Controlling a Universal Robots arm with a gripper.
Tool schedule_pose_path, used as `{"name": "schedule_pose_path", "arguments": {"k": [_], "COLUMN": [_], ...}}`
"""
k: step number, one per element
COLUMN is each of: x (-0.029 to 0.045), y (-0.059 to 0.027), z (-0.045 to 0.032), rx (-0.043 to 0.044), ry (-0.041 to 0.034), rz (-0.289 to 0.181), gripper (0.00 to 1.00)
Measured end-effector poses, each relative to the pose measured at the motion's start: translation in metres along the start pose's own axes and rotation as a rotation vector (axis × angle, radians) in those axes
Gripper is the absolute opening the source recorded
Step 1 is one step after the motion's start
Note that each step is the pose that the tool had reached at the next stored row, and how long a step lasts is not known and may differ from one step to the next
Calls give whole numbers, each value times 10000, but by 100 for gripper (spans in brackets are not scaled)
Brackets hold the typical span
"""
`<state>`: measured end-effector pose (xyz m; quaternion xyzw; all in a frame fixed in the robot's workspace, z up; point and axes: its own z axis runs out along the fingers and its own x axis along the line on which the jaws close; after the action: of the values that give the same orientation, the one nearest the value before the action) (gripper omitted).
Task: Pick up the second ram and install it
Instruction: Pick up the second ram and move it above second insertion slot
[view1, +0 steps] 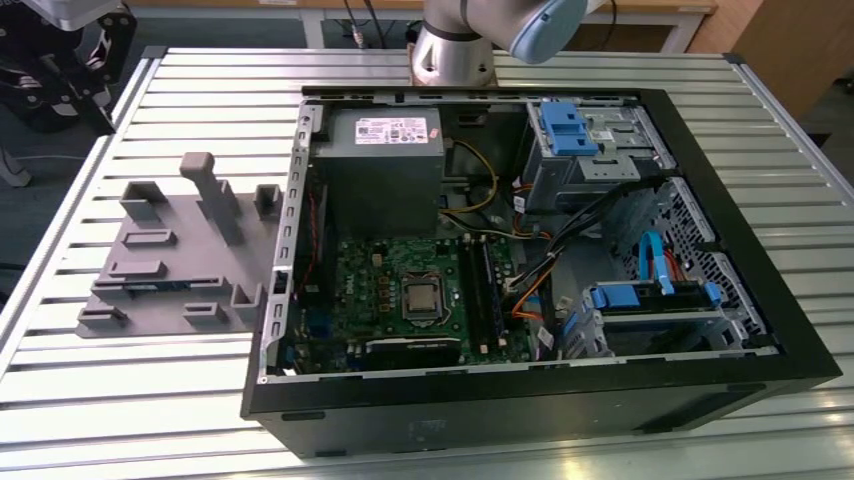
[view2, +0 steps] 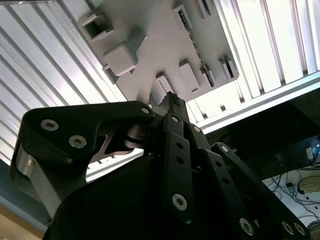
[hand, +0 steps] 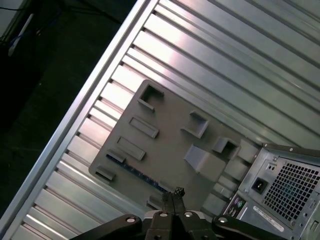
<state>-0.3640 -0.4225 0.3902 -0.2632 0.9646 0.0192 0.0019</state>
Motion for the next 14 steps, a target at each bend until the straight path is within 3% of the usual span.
{"name": "schedule_pose_path", "arguments": {"k": [14], "x": [3], "y": [-2], "z": [0], "rx": [-7], "ry": [18], "rz": [-476], "gripper": [11]}}
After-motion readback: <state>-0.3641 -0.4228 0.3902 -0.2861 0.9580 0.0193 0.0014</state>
